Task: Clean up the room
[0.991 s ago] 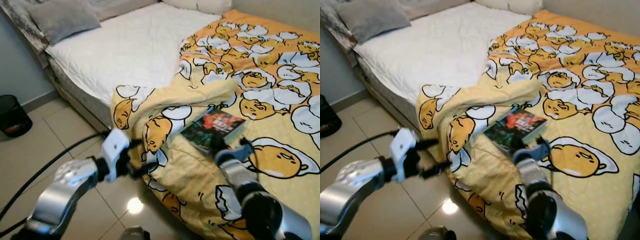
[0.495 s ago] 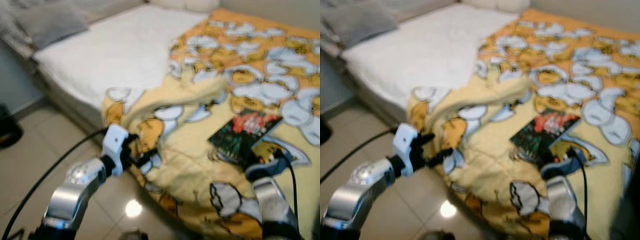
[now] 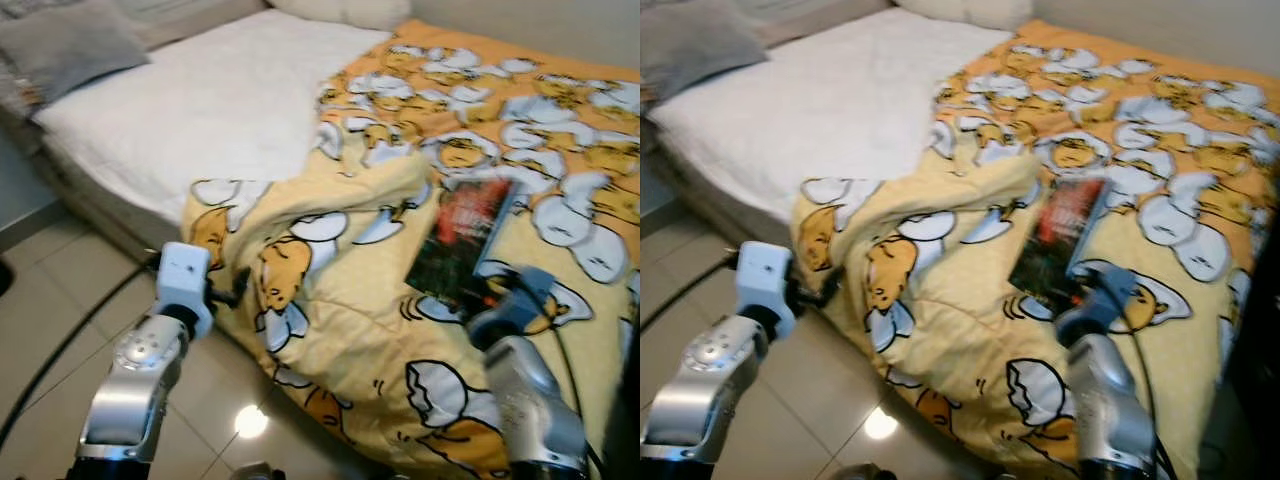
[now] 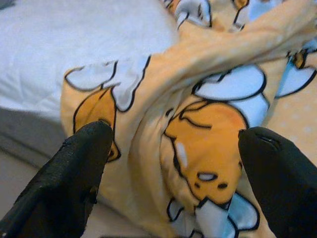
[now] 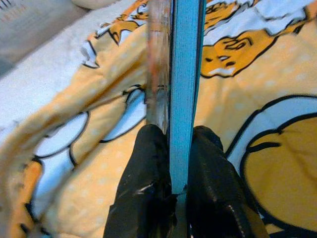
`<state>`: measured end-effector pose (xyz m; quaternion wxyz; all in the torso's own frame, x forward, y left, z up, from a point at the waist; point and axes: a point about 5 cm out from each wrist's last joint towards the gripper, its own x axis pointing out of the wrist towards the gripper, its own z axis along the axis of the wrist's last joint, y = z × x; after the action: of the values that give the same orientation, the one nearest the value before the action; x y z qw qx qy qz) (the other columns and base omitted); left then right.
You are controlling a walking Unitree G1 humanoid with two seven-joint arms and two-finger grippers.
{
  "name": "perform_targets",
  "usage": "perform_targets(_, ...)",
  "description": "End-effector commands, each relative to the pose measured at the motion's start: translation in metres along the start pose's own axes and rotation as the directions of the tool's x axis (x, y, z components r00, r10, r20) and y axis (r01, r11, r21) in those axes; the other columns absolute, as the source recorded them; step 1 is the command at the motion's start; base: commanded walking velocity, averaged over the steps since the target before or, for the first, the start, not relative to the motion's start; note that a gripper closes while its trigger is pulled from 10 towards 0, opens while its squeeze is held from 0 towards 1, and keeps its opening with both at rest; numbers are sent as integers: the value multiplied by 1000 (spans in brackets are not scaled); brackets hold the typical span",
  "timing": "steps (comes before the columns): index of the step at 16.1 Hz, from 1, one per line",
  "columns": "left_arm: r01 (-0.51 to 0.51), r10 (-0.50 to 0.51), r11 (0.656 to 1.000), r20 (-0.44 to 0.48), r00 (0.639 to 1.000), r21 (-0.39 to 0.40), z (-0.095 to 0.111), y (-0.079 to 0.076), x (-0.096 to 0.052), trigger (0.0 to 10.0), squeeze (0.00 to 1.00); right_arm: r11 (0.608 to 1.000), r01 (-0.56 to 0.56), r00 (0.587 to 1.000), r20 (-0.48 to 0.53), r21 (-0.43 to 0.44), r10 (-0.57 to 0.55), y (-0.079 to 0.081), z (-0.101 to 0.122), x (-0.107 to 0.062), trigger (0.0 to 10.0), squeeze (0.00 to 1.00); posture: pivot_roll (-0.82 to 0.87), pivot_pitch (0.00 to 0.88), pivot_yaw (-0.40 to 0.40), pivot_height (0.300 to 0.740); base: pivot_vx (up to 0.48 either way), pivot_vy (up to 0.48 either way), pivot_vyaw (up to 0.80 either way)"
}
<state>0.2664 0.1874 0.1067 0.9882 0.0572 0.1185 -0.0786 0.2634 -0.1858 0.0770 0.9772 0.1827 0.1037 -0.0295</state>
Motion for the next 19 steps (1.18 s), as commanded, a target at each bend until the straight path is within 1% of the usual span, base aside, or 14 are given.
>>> perform_targets(1, -7, 7, 1000, 32, 999, -7, 4, 3, -1, 10000, 0, 995, 51, 997, 59, -80, -47, -4, 11, 0, 10000, 0, 32, 0, 3, 740, 0, 0, -800)
perform_targets(2, -12, 13, 1000, 30, 999, -11, 4, 5, -1, 10000, 0, 990, 82, 996, 47, -119, -77, -5, 11, -1, 10000, 0, 28, 0, 11, 740, 0, 0, -800)
perform_targets(3, -10, 11, 1000, 31, 999, -7, 4, 5, -1, 10000, 0, 986, 109, 993, 58, -124, -103, -8, 12, -3, 10000, 0, 22, 0, 21, 740, 0, 0, -800)
perform_targets(4, 3, -3, 1000, 33, 999, 17, 5, 5, 0, 10000, 0, 982, 137, 989, 70, -127, -128, -12, 10, -9, 10000, 0, 16, 0, 28, 740, 0, 0, -800)
perform_targets(5, -2, 1, 999, 25, 1000, 38, 4, 6, 1, 10000, 0, 978, 161, 985, 84, -130, -151, -13, 9, -10, 10000, 0, 1, 0, 36, 740, 0, 0, -800)
perform_targets(6, -7, 7, 999, 4, 1000, 39, 1, 7, 2, 10000, 0, 961, 219, 972, 126, -169, -200, -15, 7, -7, 10000, 0, 3, 0, 32, 740, 0, 0, -800)
perform_targets(7, 5, -5, 999, 6, 1000, 35, 0, 6, 1, 10000, 0, 979, 128, 990, 79, -161, -117, -4, 4, -2, 10000, 0, -7, 0, 38, 740, 0, 0, -800)
perform_targets(8, 19, -20, 999, 23, 1000, 30, 3, 5, 2, 10000, 0, 986, 63, 997, 57, -155, -55, 8, 5, 2, 10000, 0, -3, 0, 39, 740, 0, 0, -800)
perform_targets(11, 11, -13, 999, 26, 1000, 50, 2, 1, -3, 10000, 0, 988, 81, 996, 48, -134, -75, 9, -1, 4, 10000, 0, 29, 0, 16, 740, 0, 0, -800)
perform_targets(12, 19, -19, 1000, 7, 1000, 13, -4, 2, -5, 10000, 0, 988, 75, 997, 43, -134, -70, 12, -5, 5, 10000, 0, 46, 0, 1, 740, 0, 0, -800)
perform_targets(13, -21, 20, 998, 12, 1000, 60, -1, 9, -1, 10000, 0, 989, 46, 998, 40, -140, -41, 18, -5, 6, 10000, 0, 42, 0, 4, 740, 0, 0, -800)
perform_targets(14, -34, 33, 998, 32, 999, 51, 4, 11, 2, 10000, 0, 988, 34, 999, 45, -148, -27, 22, -4, 7, 10000, 0, 47, 0, 7, 740, 0, 0, -800)
perform_targets(16, -30, 28, 998, 39, 999, 57, 6, 11, 2, 10000, 0, 992, 58, 998, 46, -115, -53, 18, -3, 9, 10000, 0, 71, 0, -7, 740, 0, 142, -800)
perform_targets(19, -39, 37, 997, 38, 999, 65, 6, 13, 3, 10000, 0, 990, 55, 998, 24, -131, -53, 16, -8, 8, 10000, 0, 67, 0, -9, 740, 0, 289, -800)
